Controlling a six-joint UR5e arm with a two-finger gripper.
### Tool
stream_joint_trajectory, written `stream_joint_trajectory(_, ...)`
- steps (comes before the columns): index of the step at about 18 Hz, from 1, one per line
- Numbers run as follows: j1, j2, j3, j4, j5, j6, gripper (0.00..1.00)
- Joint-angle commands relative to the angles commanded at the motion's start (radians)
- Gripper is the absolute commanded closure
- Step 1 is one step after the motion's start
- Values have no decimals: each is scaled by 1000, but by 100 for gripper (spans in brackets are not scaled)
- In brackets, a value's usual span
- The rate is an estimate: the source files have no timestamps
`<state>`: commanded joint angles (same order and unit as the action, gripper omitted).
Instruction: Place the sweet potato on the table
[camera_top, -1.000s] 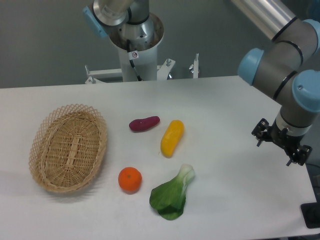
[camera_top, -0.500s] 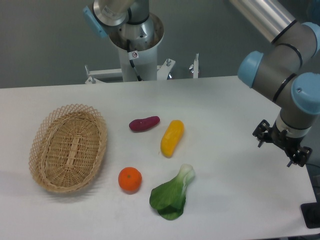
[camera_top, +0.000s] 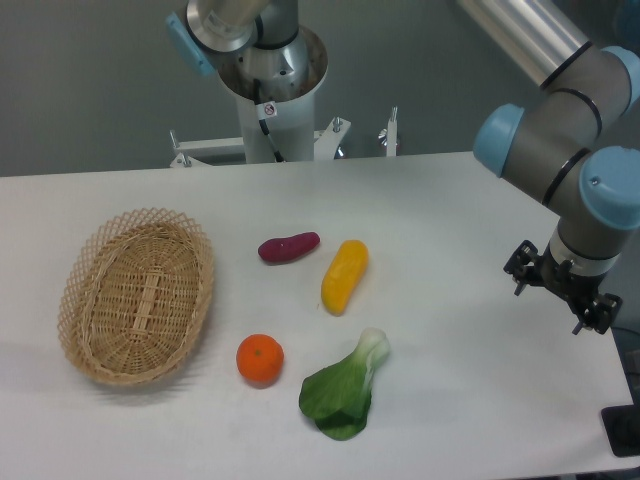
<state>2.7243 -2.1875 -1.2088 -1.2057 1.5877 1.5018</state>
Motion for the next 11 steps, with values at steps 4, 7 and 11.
stream_joint_trajectory(4,0,2,-8,9,0,0,0)
stream_joint_trajectory(7,0,3,-11,12,2,0,0)
stream_joint_trajectory(11,0,5,-14,12,0,0,0)
